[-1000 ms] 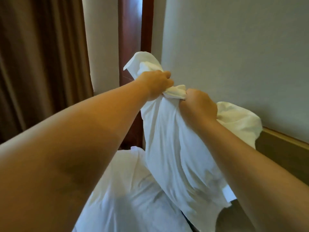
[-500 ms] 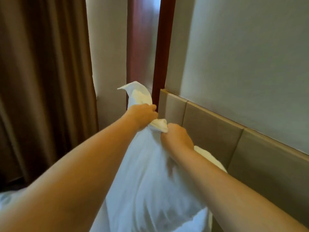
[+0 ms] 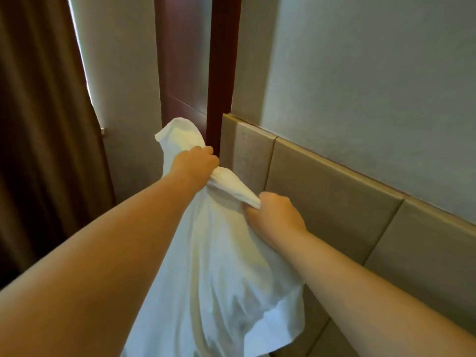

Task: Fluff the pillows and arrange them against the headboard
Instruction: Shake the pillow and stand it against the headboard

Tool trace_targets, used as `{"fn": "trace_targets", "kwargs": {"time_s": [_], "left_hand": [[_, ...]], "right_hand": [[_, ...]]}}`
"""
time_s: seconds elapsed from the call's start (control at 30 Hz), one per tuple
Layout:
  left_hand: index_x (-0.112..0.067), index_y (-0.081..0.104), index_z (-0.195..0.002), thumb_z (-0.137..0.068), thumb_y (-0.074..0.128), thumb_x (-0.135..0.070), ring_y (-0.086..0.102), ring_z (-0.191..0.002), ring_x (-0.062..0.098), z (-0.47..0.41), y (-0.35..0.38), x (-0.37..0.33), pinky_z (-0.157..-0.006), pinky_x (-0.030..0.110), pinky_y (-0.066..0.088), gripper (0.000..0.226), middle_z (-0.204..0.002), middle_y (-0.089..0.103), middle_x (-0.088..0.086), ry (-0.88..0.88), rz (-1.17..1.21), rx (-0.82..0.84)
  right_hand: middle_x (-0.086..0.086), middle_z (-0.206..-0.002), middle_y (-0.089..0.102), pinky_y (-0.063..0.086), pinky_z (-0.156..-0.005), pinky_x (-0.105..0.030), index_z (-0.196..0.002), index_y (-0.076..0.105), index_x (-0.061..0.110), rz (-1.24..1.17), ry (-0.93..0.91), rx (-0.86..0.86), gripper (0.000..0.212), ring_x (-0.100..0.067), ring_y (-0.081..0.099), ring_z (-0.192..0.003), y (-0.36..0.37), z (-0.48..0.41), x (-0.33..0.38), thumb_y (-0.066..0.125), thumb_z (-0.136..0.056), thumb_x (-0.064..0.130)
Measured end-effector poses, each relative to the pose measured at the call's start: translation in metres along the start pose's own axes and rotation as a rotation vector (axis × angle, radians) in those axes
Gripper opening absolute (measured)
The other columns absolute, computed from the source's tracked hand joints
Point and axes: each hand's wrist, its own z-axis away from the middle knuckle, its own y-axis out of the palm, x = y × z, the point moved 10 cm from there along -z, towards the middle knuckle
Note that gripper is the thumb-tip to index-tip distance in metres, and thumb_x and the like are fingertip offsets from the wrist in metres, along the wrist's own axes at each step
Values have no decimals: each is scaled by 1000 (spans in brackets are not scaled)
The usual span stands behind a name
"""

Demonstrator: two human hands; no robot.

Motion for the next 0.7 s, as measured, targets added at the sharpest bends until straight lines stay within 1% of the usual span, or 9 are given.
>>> {"fn": "trace_targets", "kwargs": {"time_s": [0.1,0.2,0.27,0.33,0.4,0.43,0.5,0.6,0.7], "left_hand": [[-15,52,-125,-82,75,-18,55,-112,29,-20,3,3,-95,44,49,49,-121,53,9,-84,188,-72],[-11,51,-122,-86,68,-10,56,-109,31,-32,13,-8,-93,41,48,40,-121,53,12,-134,388,-104],[-9,52,-119,-87,64,-2,56,-106,31,-38,24,-30,-86,40,48,35,-117,50,12,-80,401,-71],[-10,51,-118,-87,62,1,57,-105,30,-43,33,-54,-82,39,49,35,-117,50,11,-32,421,-77],[-10,50,-115,-88,59,0,57,-95,28,-47,36,-68,-72,36,47,29,-115,52,10,-36,492,-128],[-10,50,-112,-90,57,-2,56,-90,28,-50,35,-71,-68,35,46,25,-112,52,9,-51,522,-161],[-11,48,-110,-93,55,-10,57,-90,30,-53,31,-75,-69,36,49,18,-110,54,8,-84,558,-190],[-15,47,-114,-90,50,-5,57,-91,29,-49,41,-94,-69,37,49,26,-111,57,6,-45,567,-52],[-21,42,-130,-91,46,-3,58,-97,28,-33,57,-129,-73,34,50,44,-120,54,7,100,558,91]], "right_hand": [[-2,-83,55,36,-52,-28,-86,48,20,85,34,26,24,-26,53,-71,-7,-10,-16,49,-91,43],[-7,-98,61,37,-60,-30,-85,44,19,224,73,55,13,-26,49,-76,-9,-12,-45,51,-91,28],[-7,-101,61,37,-64,-31,-76,39,18,278,131,71,19,-29,51,-80,-8,-12,-69,50,-91,17],[-3,-86,56,37,-60,-31,-66,32,20,289,181,49,31,-29,50,-74,-12,-10,-91,48,-91,12],[0,-70,43,30,-48,-28,-64,28,20,289,197,-5,36,-23,42,-60,-20,-8,-106,46,-93,8],[0,-66,39,25,-44,-29,-64,27,20,299,187,-32,37,-21,39,-56,-24,-7,-110,46,-94,7],[0,-62,37,20,-41,-29,-63,25,19,332,151,-67,40,-19,36,-52,-30,-6,-111,46,-93,3],[2,-63,38,19,-41,-27,-64,23,19,390,80,-81,41,-16,35,-50,-27,-2,-101,48,-89,-3],[-5,-84,52,28,-49,-27,-80,32,16,409,19,-107,24,-27,53,-73,-22,2,-93,49,-90,2]]}}
